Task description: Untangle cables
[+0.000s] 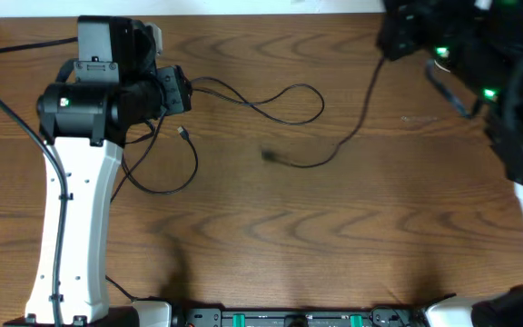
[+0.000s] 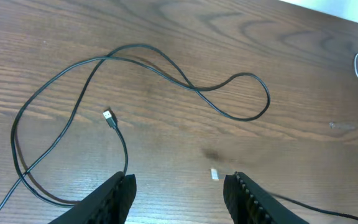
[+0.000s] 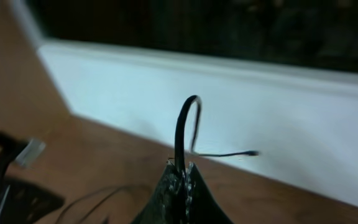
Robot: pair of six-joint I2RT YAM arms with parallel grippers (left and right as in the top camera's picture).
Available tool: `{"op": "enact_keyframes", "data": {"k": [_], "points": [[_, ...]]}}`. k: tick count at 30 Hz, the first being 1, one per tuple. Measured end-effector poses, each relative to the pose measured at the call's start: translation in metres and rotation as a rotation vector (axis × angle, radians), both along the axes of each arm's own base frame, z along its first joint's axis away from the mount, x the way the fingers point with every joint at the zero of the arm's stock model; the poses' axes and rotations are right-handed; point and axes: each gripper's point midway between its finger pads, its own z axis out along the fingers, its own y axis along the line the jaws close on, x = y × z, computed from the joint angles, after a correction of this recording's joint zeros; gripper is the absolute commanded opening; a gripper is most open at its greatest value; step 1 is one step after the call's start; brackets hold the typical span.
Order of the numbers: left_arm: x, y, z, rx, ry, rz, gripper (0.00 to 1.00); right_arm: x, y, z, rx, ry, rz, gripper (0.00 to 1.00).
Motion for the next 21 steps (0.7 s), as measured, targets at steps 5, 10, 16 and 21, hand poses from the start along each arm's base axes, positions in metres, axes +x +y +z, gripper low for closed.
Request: {"op": "enact_keyframes", "data": {"k": [5, 10, 16, 21], "points": [[0.001, 0.0, -0.002, 0.0, 0.006, 0.0, 0.51, 0.002, -0.044, 0.011, -0.01, -0.035, -0.162, 0.01], [0.001, 0.0, -0.002, 0.0, 0.006, 0.0, 0.51, 0.013, -0.103, 0.001, -0.047, -0.001, -0.369, 0.01], [0.001, 0.0, -0.002, 0.0, 0.006, 0.0, 0.51, 0.025, -0.186, 0.003, -0.063, -0.015, -0.609, 0.01], [0.001, 0.0, -0.002, 0.0, 0.006, 0.0, 0.51, 0.04, -0.256, 0.006, -0.115, -0.055, -0.781, 0.01]]}}
